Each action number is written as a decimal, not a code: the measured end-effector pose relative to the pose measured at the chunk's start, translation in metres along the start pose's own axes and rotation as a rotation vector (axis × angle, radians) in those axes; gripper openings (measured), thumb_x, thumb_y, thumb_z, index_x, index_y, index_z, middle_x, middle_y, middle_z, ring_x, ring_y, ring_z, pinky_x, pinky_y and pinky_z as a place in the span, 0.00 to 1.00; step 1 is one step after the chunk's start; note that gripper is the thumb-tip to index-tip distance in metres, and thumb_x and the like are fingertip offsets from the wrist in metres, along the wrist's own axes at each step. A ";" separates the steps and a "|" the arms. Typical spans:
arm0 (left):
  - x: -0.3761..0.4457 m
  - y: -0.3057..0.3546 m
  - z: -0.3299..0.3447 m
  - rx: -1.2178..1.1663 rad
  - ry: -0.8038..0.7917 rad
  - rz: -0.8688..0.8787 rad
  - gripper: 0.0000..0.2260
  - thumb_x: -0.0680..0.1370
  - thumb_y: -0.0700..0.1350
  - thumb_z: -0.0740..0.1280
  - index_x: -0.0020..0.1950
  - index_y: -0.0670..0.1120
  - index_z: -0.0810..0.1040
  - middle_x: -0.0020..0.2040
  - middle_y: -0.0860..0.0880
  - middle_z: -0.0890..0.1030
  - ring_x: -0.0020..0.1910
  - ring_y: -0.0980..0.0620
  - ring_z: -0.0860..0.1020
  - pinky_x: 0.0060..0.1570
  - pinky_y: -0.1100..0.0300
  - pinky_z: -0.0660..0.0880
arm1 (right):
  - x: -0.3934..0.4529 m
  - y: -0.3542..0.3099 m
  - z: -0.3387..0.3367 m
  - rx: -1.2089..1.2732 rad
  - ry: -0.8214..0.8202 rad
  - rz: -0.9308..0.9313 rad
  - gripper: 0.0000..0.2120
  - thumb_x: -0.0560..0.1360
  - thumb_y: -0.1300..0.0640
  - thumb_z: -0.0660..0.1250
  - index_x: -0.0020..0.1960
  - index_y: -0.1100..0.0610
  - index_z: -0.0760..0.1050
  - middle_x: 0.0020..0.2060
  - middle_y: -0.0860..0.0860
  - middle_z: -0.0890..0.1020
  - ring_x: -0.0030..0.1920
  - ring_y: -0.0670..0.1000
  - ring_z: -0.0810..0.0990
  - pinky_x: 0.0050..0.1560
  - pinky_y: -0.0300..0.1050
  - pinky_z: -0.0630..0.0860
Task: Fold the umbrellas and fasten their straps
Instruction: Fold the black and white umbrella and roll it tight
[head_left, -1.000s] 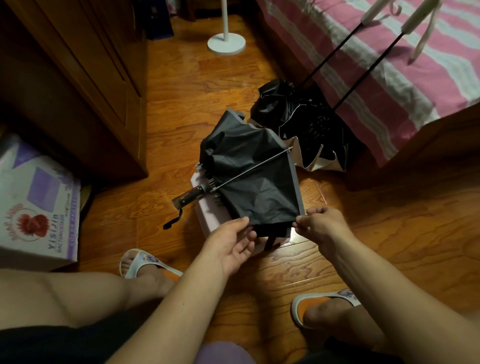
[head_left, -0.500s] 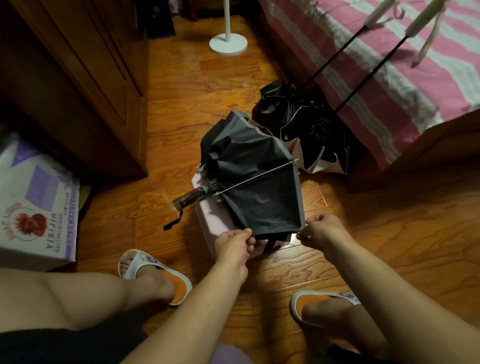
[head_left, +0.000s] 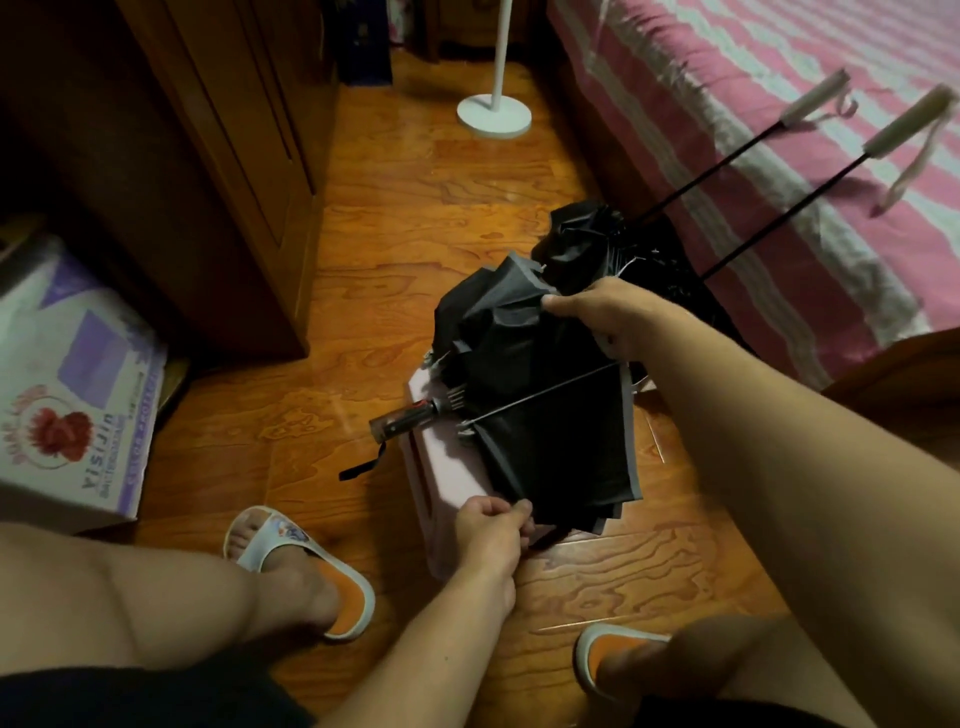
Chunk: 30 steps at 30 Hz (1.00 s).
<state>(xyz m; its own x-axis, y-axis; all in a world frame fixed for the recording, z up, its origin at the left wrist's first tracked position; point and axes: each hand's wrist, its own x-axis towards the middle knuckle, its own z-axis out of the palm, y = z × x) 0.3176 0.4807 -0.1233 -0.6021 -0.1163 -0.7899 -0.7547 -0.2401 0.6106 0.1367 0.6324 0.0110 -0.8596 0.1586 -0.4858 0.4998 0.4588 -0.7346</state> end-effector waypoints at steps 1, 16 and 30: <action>0.001 0.000 0.000 0.005 0.004 0.008 0.06 0.79 0.38 0.72 0.53 0.40 0.78 0.38 0.44 0.81 0.34 0.51 0.77 0.36 0.59 0.76 | -0.003 -0.003 -0.003 0.097 -0.046 0.013 0.13 0.75 0.53 0.76 0.52 0.61 0.80 0.44 0.58 0.86 0.38 0.52 0.87 0.39 0.45 0.84; -0.035 0.076 -0.031 0.028 -0.002 0.459 0.08 0.82 0.34 0.62 0.57 0.45 0.75 0.50 0.45 0.79 0.38 0.50 0.79 0.37 0.57 0.74 | -0.113 0.089 0.015 0.139 0.020 -0.230 0.15 0.77 0.48 0.73 0.38 0.54 0.72 0.33 0.52 0.69 0.34 0.49 0.69 0.39 0.47 0.67; -0.039 0.106 -0.007 0.537 -0.160 0.705 0.20 0.80 0.40 0.67 0.66 0.57 0.65 0.48 0.62 0.72 0.44 0.47 0.85 0.57 0.41 0.79 | -0.105 0.099 -0.012 0.485 0.038 -0.272 0.18 0.78 0.50 0.71 0.31 0.49 0.73 0.41 0.56 0.79 0.49 0.56 0.79 0.62 0.62 0.75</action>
<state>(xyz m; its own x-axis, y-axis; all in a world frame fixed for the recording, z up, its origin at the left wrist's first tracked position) 0.2629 0.4534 -0.0284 -0.9703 0.0791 -0.2286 -0.1919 0.3232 0.9267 0.2754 0.6713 -0.0050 -0.9632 0.1266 -0.2370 0.2430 0.0339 -0.9694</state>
